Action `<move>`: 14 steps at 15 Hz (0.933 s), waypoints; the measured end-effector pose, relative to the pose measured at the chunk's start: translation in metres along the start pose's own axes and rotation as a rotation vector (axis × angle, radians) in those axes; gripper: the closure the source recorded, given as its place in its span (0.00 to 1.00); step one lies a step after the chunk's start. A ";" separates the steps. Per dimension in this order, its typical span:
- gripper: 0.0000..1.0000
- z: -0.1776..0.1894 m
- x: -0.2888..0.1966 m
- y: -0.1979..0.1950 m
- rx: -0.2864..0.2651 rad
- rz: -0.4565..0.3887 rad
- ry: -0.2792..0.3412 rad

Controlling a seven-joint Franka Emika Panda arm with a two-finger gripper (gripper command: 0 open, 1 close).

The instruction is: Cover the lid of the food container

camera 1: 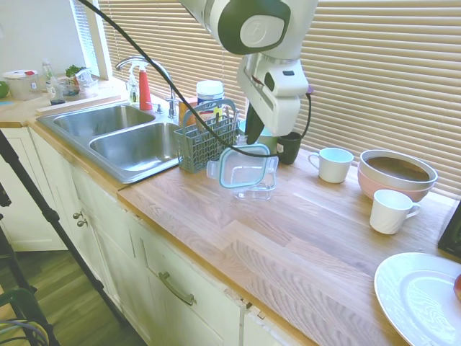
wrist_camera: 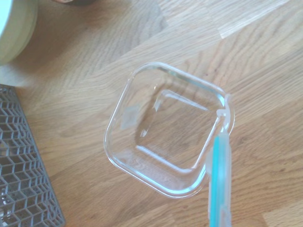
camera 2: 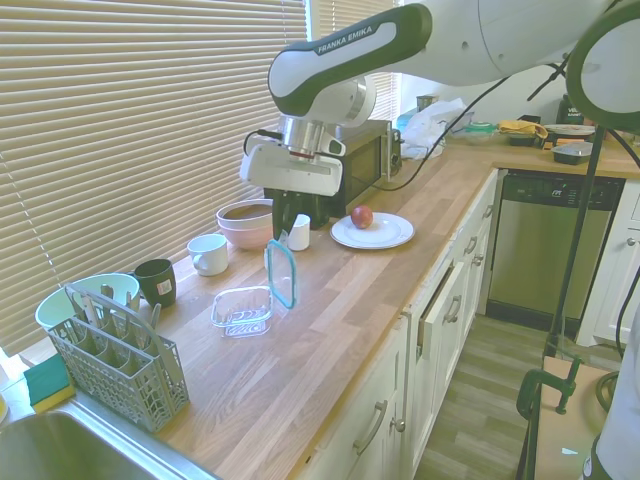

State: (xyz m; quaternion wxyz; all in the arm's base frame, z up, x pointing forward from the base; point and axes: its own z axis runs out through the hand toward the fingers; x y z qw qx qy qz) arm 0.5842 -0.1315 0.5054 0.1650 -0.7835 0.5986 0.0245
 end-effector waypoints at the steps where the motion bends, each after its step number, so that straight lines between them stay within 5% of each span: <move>1: 1.00 0.000 0.002 0.001 -0.001 0.005 0.000; 14: 1.00 0.007 0.017 -0.011 -0.001 0.049 -0.006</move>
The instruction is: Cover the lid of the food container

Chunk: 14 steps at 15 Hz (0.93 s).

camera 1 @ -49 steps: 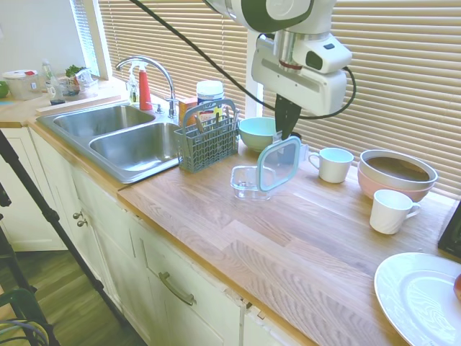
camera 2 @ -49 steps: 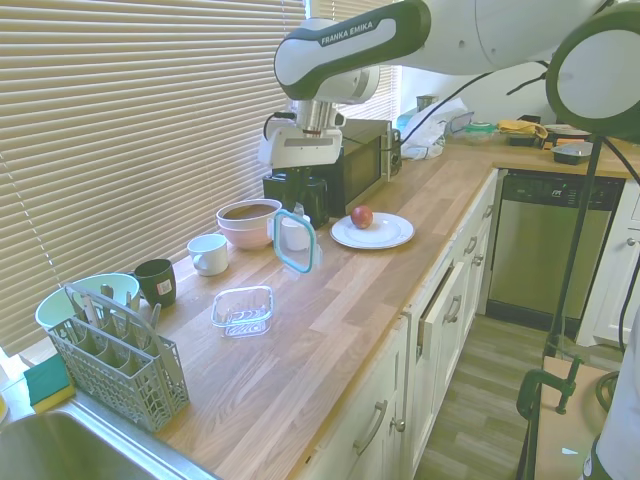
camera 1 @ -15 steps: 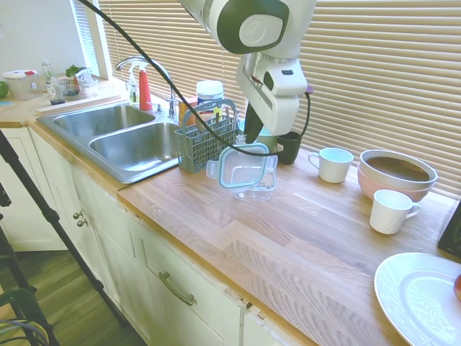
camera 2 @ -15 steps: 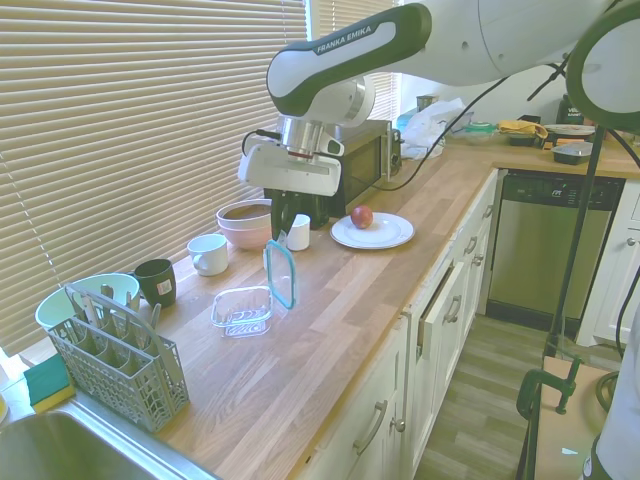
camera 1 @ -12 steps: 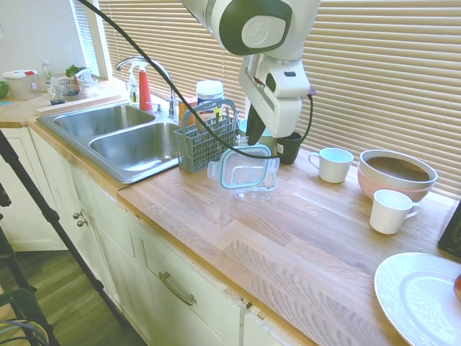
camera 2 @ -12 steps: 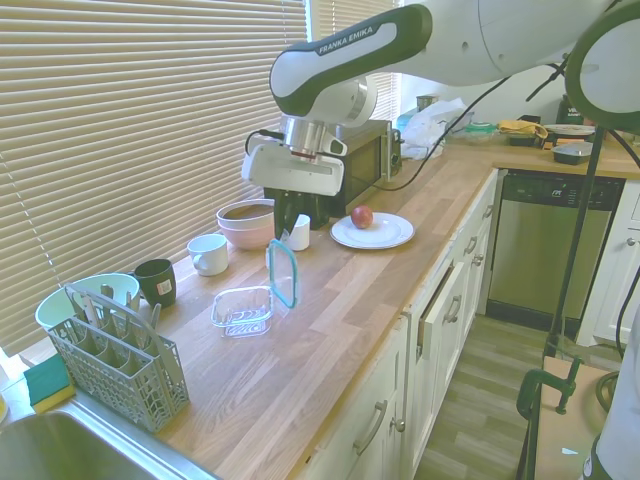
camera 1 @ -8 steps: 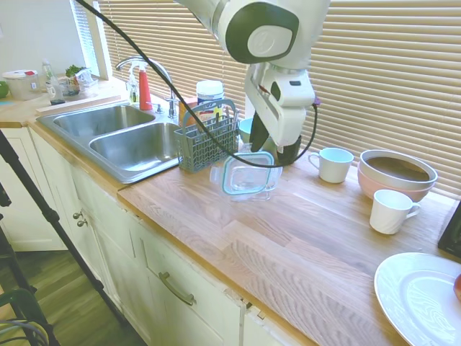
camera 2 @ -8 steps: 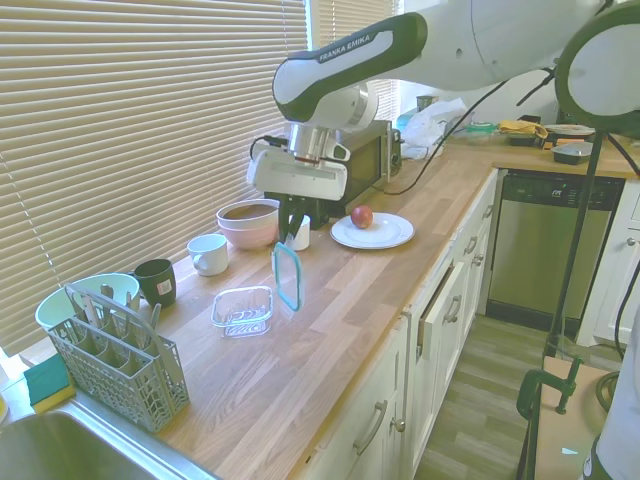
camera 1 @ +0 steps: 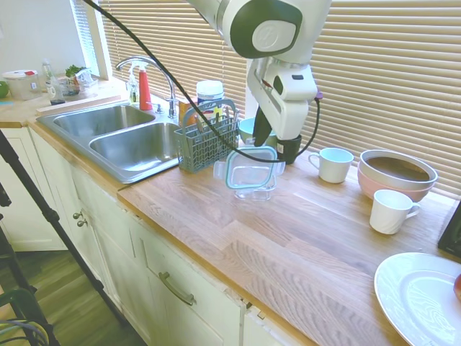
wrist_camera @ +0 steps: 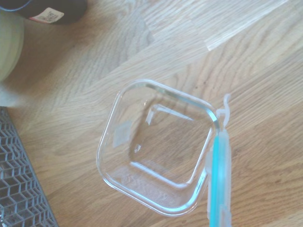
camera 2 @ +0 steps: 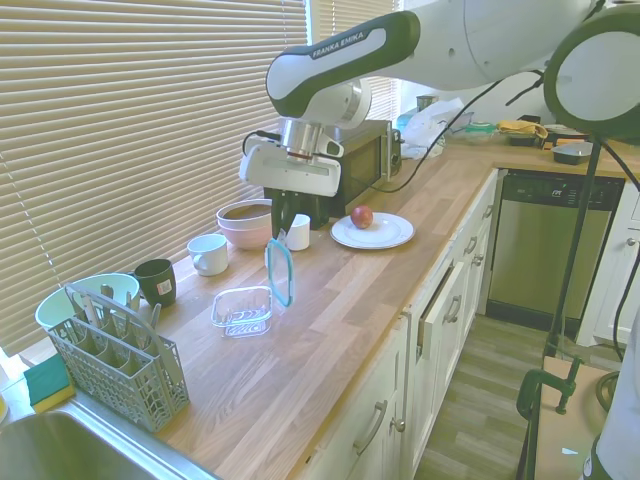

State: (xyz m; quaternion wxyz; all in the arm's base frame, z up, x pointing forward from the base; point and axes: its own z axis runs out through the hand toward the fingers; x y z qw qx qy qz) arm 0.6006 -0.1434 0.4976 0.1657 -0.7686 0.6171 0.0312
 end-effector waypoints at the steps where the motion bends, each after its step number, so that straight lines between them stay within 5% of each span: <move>1: 1.00 0.003 0.002 -0.002 -0.004 0.003 0.000; 14: 1.00 0.009 -0.029 -0.060 -0.029 -0.013 -0.004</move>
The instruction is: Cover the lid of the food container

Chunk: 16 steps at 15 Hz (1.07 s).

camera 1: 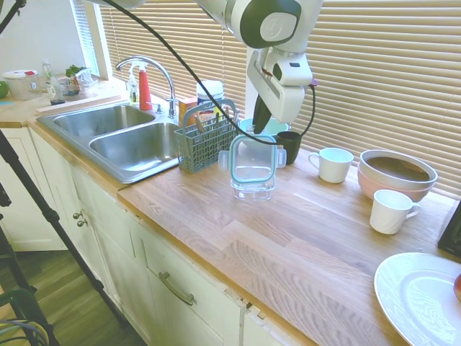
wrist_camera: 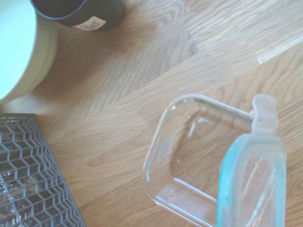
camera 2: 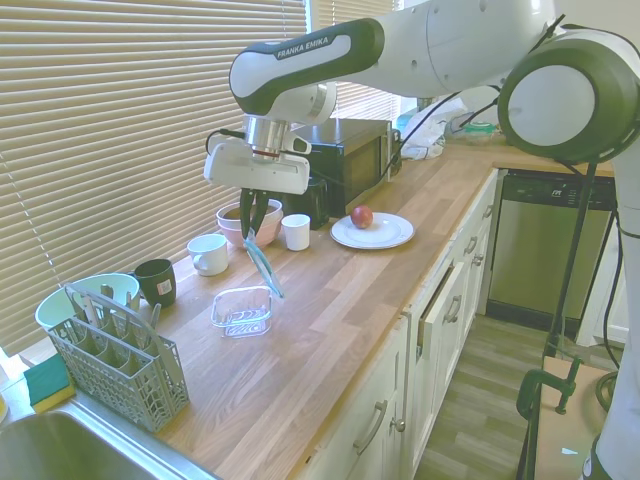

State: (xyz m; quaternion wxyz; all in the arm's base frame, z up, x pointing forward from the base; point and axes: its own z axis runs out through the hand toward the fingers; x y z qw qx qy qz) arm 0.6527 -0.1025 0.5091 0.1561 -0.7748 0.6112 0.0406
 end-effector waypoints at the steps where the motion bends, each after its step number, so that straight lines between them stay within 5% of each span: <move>1: 1.00 0.004 -0.002 -0.004 -0.006 0.001 -0.002; 16: 1.00 0.052 -0.007 -0.059 -0.082 0.042 0.013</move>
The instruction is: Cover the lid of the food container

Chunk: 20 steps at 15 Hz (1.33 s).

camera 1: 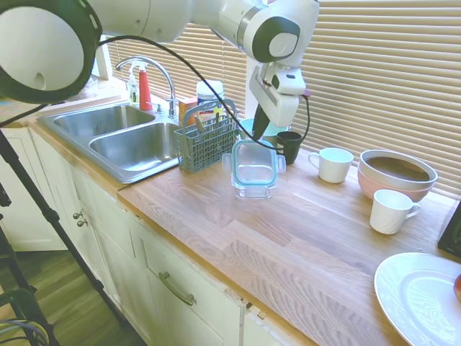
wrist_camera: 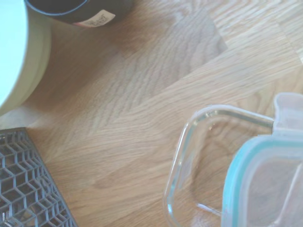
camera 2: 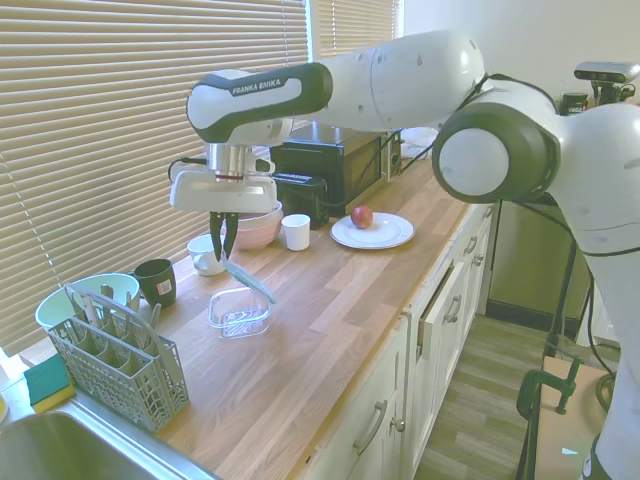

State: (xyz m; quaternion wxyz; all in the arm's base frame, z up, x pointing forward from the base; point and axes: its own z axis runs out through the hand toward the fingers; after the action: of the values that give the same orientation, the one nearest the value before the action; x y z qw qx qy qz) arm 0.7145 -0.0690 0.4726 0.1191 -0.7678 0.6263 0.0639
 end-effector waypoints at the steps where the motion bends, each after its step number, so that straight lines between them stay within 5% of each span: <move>1: 1.00 0.001 0.000 -0.003 -0.002 0.001 0.000; 20: 1.00 0.069 -0.032 -0.053 -0.045 -0.037 0.021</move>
State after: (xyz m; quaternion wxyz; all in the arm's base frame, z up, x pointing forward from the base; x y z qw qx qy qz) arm 0.7634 -0.0102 0.4193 0.0967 -0.7823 0.6116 0.0676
